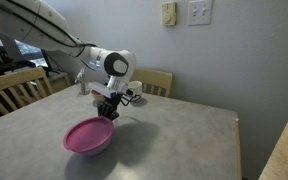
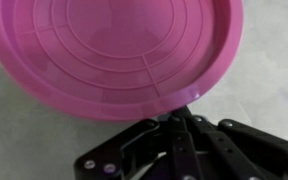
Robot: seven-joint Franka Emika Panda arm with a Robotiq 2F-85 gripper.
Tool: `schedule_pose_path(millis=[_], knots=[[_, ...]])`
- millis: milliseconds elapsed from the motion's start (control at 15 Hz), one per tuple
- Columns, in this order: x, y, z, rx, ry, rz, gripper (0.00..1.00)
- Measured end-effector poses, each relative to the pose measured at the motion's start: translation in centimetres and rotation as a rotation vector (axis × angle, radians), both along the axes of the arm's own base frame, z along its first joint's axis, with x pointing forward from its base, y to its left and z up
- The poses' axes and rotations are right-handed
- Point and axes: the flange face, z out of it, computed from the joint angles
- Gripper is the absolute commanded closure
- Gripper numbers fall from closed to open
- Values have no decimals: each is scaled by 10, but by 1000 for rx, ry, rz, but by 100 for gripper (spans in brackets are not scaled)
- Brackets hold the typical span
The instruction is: Put the pink plate on top of the blue bowl, push the blue bowl forwards
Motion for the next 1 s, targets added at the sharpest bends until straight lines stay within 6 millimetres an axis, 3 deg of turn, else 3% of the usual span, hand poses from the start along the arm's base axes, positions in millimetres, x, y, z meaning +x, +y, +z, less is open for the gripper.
schedule_pose_path(millis=[533, 867, 933, 1000], knots=[[-30, 10, -3, 35, 31, -29, 100], [-36, 13, 0, 29, 8, -30, 100], [-35, 13, 3, 26, 2, -29, 75], [-34, 14, 7, 22, -5, -26, 72]])
